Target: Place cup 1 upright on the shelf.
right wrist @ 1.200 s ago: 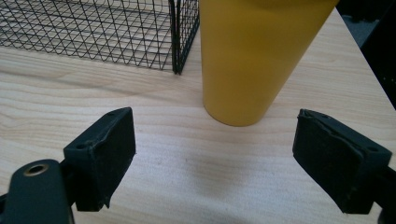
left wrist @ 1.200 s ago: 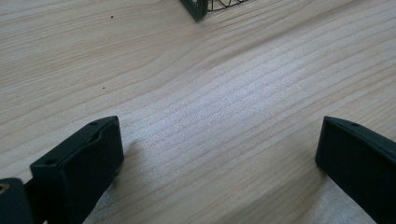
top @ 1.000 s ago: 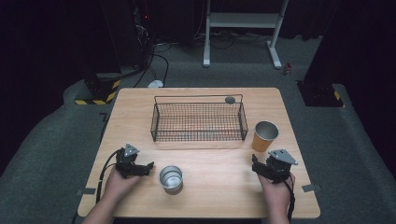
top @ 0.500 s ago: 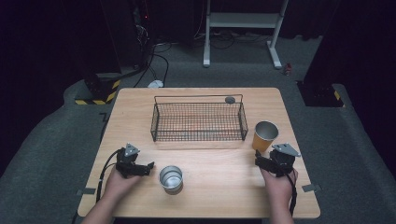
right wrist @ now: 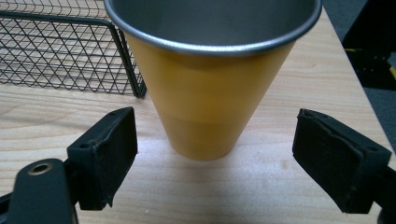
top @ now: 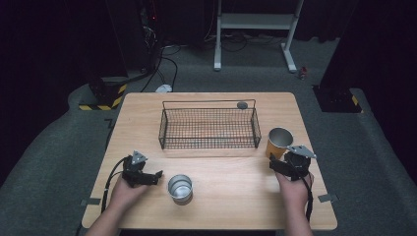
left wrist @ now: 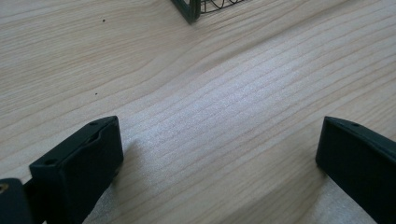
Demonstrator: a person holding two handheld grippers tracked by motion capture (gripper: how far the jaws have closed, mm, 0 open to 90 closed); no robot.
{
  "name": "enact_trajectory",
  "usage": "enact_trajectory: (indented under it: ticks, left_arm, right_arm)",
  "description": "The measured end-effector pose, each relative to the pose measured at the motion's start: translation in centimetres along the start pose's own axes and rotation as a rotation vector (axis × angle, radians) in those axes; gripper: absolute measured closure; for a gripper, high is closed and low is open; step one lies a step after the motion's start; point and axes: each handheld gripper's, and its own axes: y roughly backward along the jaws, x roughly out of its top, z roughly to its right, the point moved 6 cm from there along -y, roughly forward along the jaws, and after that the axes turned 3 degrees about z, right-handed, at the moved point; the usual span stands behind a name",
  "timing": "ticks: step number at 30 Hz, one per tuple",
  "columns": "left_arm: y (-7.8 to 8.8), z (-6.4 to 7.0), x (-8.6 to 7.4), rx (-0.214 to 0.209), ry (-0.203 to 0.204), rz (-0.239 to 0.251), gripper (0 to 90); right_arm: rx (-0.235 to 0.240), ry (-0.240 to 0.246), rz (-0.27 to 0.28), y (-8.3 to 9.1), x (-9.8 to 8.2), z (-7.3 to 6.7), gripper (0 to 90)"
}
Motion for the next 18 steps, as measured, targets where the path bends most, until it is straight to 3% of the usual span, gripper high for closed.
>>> enact_trajectory:
  ticks: [7, 18]
  left_arm:
    - [0.0, 0.0, 0.0, -0.003, -0.003, 0.001, 1.1]
    - [0.0, 0.0, 0.0, -0.003, -0.002, -0.001, 1.0]
  right_arm:
    - [-0.016, -0.01, -0.007, -0.5, 0.2, -0.3, 13.4]
    - [-0.002, -0.021, 0.008, -1.5, 1.0, -0.3, 11.1]
